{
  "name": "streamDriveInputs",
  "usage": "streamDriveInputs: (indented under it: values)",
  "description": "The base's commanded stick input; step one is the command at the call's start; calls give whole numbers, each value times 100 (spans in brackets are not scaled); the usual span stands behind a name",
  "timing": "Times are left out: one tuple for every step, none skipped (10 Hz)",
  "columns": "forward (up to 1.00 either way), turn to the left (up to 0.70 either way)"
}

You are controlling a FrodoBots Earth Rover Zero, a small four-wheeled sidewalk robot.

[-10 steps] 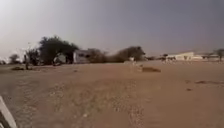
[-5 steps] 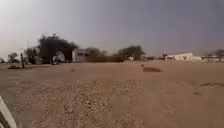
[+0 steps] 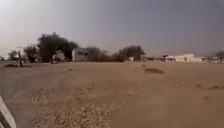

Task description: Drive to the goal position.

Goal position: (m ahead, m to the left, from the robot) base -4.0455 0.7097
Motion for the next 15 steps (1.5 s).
streamDriveInputs:
  values:
    - [50,0]
    - [50,0]
    - [50,0]
    - [50,0]
    - [50,0]
    - [50,0]
    - [50,0]
    - [50,0]
    - [50,0]
    - [50,0]
    - [50,0]
    - [50,0]
    - [50,0]
    - [50,0]
    - [50,0]
